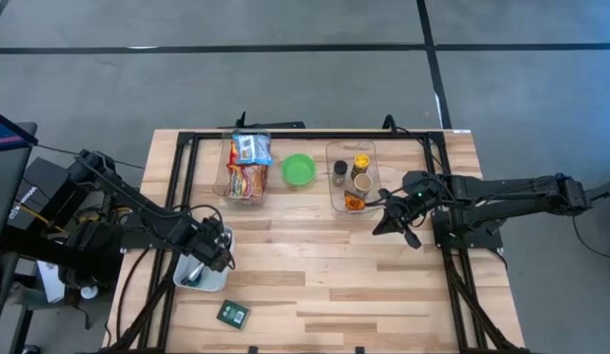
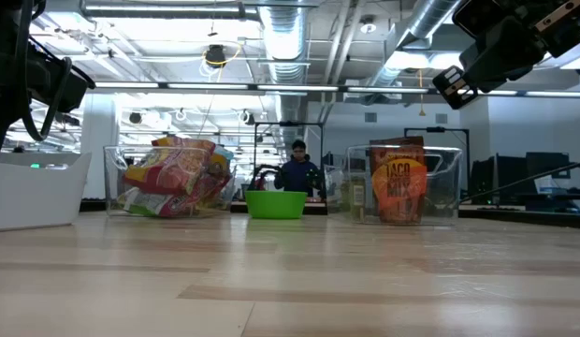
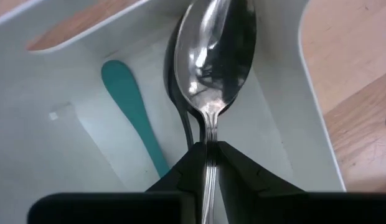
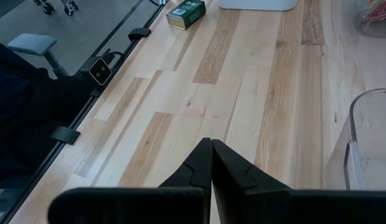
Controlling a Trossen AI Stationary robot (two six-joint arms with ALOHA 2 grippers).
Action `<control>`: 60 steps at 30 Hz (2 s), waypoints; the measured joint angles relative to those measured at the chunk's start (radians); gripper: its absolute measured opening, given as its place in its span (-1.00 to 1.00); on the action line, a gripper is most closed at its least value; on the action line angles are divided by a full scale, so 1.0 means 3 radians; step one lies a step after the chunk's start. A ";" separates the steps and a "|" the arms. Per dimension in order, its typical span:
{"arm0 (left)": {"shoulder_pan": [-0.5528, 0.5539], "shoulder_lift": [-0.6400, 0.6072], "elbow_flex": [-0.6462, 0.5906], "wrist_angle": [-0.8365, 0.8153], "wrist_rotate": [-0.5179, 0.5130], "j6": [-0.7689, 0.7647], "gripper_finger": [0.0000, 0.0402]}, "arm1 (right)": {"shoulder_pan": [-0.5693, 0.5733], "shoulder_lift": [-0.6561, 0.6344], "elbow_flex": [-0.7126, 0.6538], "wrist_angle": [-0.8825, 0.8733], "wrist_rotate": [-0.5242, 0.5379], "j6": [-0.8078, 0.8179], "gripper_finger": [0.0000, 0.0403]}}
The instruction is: Pick & Place Food Item
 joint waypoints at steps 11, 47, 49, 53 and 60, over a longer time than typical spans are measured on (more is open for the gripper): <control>0.0000 0.0000 0.0000 0.0008 0.0014 0.0009 -0.68 | 0.0000 0.0000 0.0000 0.0001 0.0000 -0.0001 -1.00; 0.0008 0.0000 0.0004 0.0552 0.0379 -0.0025 -0.62 | 0.0000 0.0000 0.0000 0.0003 0.0000 -0.0004 -1.00; 0.0008 0.0000 0.0004 0.0572 0.0378 -0.0025 -0.62 | 0.0000 0.0000 0.0000 0.0003 0.0000 -0.0006 -1.00; 0.0008 0.0000 0.0004 0.0566 0.0340 -0.0016 -0.62 | 0.0000 0.0001 0.0000 0.0003 0.0000 -0.0009 -1.00; 0.0008 -0.0004 0.0004 0.0566 0.0256 -0.0013 -0.66 | 0.0001 0.0000 0.0000 0.0004 0.0000 -0.0010 -1.00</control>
